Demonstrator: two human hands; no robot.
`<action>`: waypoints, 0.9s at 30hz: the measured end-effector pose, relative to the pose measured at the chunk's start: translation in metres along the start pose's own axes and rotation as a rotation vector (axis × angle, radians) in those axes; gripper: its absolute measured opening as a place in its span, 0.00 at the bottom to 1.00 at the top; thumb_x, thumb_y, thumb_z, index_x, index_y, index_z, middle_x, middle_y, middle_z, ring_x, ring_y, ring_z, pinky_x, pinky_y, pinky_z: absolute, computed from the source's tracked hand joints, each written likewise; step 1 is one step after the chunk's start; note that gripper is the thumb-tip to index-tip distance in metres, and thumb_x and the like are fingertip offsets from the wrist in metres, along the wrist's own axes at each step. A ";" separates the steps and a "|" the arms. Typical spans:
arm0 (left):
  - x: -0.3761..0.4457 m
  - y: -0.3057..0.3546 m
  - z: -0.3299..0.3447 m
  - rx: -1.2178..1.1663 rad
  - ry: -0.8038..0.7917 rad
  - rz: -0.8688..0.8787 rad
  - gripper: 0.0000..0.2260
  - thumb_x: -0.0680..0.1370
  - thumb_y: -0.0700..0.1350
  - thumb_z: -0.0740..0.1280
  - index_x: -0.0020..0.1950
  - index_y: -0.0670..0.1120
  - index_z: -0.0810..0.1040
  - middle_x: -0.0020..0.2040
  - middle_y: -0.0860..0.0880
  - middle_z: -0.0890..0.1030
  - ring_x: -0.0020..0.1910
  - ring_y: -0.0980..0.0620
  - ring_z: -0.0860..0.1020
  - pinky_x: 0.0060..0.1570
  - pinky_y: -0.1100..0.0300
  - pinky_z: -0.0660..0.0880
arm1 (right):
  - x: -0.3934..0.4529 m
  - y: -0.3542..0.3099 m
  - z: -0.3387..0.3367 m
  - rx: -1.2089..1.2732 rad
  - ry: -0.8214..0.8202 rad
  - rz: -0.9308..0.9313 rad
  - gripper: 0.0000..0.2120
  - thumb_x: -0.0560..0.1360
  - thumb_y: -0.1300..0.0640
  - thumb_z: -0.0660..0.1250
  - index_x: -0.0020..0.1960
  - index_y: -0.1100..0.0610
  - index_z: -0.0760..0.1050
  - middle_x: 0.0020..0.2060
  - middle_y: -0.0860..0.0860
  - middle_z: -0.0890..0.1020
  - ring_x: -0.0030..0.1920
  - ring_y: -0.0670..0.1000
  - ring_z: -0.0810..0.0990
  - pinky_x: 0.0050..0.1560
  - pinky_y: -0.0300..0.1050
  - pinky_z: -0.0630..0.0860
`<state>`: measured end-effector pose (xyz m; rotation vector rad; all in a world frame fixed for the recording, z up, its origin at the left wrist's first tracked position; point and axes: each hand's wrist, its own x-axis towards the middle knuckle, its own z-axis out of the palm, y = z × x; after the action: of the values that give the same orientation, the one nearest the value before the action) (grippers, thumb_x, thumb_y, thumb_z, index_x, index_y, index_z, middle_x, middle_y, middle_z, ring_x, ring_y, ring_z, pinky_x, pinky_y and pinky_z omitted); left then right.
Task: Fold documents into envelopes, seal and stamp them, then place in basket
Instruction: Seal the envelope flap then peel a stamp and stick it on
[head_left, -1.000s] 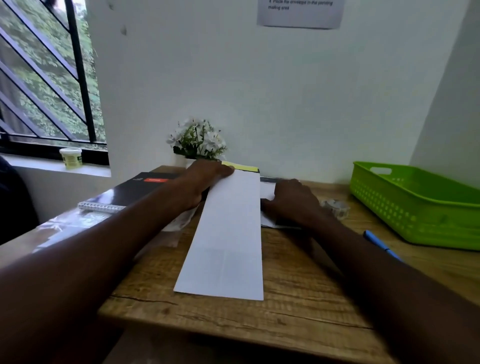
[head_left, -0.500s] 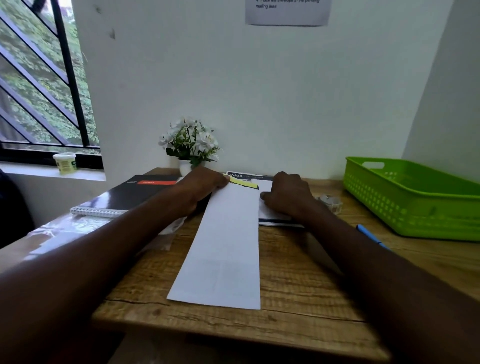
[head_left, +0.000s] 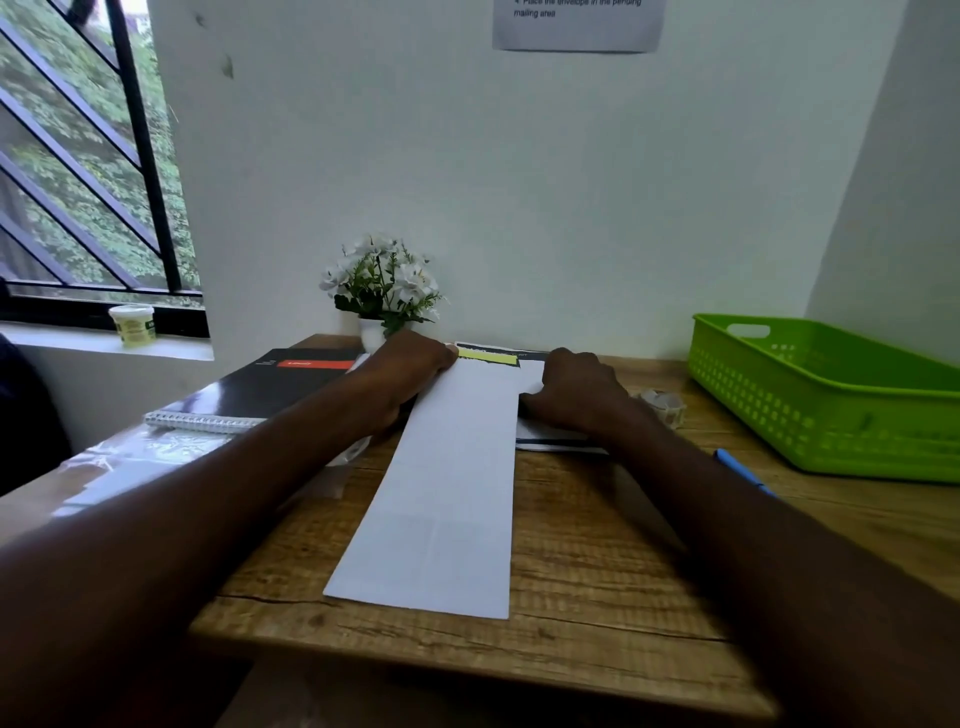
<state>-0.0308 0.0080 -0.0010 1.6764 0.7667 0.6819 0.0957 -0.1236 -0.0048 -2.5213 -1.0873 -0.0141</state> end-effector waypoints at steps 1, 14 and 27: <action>0.001 0.000 0.000 0.000 0.000 0.003 0.07 0.81 0.45 0.68 0.49 0.42 0.77 0.40 0.43 0.81 0.35 0.47 0.80 0.37 0.60 0.75 | 0.000 0.000 -0.002 0.030 -0.006 0.017 0.29 0.57 0.34 0.60 0.50 0.53 0.68 0.58 0.60 0.79 0.61 0.65 0.77 0.57 0.53 0.76; 0.002 -0.004 0.002 0.007 -0.013 0.072 0.16 0.79 0.46 0.73 0.53 0.32 0.82 0.51 0.32 0.84 0.42 0.43 0.81 0.44 0.54 0.77 | 0.013 0.008 -0.012 0.656 0.578 0.131 0.08 0.74 0.63 0.70 0.43 0.54 0.87 0.44 0.50 0.87 0.48 0.52 0.84 0.50 0.45 0.80; -0.002 -0.010 0.005 0.064 -0.052 0.159 0.19 0.79 0.51 0.73 0.54 0.34 0.82 0.48 0.32 0.83 0.41 0.45 0.78 0.43 0.53 0.73 | 0.026 0.012 -0.033 1.513 0.587 -0.022 0.12 0.75 0.69 0.71 0.48 0.52 0.85 0.47 0.50 0.86 0.43 0.44 0.82 0.45 0.37 0.78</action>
<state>-0.0297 0.0053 -0.0115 1.8207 0.6295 0.7270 0.1269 -0.1248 0.0254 -1.0157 -0.4811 0.0444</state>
